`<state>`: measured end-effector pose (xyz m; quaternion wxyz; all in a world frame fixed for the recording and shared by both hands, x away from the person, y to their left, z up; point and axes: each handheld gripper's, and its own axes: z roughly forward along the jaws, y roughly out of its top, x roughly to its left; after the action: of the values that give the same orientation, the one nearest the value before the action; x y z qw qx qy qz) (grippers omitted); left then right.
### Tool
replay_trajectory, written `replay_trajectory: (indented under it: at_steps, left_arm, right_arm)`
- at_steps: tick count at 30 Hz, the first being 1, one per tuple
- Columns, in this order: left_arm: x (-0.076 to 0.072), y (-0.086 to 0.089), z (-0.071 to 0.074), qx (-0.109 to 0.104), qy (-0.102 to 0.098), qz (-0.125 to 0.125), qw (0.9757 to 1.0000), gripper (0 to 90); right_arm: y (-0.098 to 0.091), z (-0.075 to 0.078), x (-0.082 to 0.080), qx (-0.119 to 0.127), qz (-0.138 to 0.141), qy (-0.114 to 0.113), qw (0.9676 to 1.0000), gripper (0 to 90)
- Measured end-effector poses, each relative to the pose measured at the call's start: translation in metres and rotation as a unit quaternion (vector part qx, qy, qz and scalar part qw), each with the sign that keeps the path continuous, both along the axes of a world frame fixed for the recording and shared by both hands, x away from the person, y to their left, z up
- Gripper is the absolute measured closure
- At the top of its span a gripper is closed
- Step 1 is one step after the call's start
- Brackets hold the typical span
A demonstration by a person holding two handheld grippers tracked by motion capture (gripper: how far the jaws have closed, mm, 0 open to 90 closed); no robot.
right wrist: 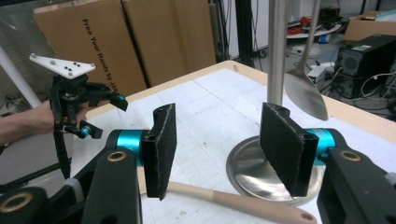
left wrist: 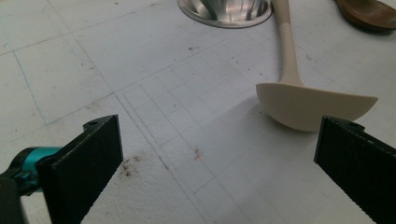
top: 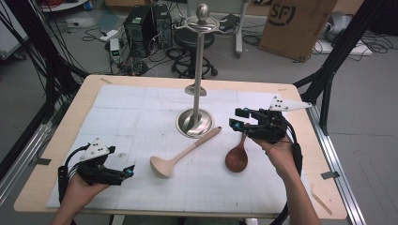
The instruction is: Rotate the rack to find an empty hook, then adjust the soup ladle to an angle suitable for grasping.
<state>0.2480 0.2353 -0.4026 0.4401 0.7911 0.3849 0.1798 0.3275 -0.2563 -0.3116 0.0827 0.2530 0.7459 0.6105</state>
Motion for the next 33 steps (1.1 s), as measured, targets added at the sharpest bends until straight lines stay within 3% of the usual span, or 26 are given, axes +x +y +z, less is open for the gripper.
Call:
replay_trajectory:
  at_steps: [13,23,33]
  left_arm:
    - [0.000,-0.006,0.000,0.000,0.002,-0.010,1.0000,1.6]
    - [0.002,-0.013,0.001,-0.004,0.000,-0.026,0.9997,1.6]
    - [0.007,-0.027,0.009,-0.023,-0.003,-0.042,0.9988,1.6]
  right_arm:
    - [-0.019,-0.030,-0.010,0.009,-0.026,0.023,0.9994,42.5]
    - [-0.021,-0.052,-0.020,0.004,-0.029,0.036,0.9989,40.9]
    - [-0.020,-0.064,-0.026,-0.009,-0.031,0.049,0.9983,37.1]
